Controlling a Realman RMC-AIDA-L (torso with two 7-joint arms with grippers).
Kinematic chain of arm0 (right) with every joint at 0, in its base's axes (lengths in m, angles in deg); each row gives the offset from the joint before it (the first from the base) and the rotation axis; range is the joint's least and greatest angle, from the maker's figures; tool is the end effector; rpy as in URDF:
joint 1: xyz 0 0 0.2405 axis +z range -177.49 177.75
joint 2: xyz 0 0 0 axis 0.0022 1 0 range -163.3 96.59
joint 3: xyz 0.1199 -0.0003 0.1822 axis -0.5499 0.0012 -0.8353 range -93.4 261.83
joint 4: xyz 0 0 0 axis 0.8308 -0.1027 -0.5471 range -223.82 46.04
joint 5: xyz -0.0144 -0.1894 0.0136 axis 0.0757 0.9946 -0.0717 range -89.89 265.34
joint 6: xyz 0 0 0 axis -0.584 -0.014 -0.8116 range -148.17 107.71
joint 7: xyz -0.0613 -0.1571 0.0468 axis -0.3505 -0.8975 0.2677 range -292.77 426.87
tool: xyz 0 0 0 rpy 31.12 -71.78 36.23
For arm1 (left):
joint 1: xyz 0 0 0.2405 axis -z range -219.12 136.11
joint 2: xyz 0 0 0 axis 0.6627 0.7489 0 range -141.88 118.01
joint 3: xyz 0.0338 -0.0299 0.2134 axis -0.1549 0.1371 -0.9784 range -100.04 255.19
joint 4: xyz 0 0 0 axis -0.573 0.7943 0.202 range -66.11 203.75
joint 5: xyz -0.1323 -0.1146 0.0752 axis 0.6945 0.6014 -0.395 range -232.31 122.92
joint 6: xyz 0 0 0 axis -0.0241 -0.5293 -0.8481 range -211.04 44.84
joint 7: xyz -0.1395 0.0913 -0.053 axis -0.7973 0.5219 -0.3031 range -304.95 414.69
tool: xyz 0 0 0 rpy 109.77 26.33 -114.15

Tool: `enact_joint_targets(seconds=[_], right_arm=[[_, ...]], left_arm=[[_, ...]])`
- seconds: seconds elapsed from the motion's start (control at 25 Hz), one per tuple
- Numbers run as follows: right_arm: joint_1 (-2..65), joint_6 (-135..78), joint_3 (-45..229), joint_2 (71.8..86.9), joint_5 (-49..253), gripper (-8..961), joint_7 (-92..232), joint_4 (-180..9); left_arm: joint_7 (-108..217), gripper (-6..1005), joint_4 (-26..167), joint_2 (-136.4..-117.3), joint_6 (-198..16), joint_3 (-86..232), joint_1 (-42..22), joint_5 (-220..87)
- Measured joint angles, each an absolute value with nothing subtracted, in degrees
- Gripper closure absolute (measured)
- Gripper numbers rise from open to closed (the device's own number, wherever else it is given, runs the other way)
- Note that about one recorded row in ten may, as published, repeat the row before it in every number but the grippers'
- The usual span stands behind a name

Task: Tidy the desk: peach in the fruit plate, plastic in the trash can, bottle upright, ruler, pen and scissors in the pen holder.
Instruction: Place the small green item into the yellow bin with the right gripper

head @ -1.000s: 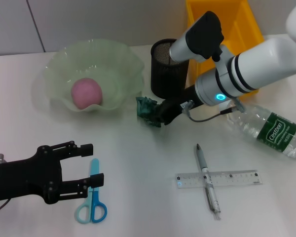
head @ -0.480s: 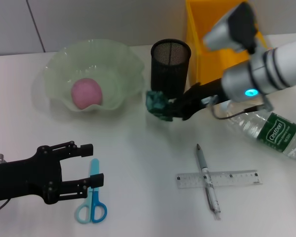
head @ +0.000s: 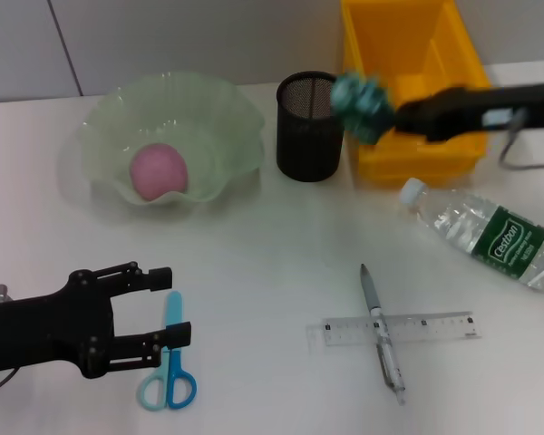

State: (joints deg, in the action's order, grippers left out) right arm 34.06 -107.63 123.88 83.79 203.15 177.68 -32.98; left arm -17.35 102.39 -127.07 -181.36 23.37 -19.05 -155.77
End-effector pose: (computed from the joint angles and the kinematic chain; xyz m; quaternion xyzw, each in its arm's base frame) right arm 0.1751 0.3582 0.0559 -0.9005 0.3189 0.2361 0.1781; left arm -0.2160 0.2527 -0.0095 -0.9402 -0.1803 -0.2852 0.0470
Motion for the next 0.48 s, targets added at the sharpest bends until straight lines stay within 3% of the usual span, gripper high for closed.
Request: enact_joint_targets(seconds=[0.2,0.48], right_arm=[[31.8,-106.3,117.8,82.33,194.2,935,172.3,-37.1],[31.3,-97.0,116.9,83.11,193.9,937,169.3,-38.3]], left_arm=[[-17.3,200,102.4,-127.08,-181.4,23.3,-19.0,-155.8],[-17.3,200,102.4,-127.08,-181.4,23.3,-19.1,-155.8]])
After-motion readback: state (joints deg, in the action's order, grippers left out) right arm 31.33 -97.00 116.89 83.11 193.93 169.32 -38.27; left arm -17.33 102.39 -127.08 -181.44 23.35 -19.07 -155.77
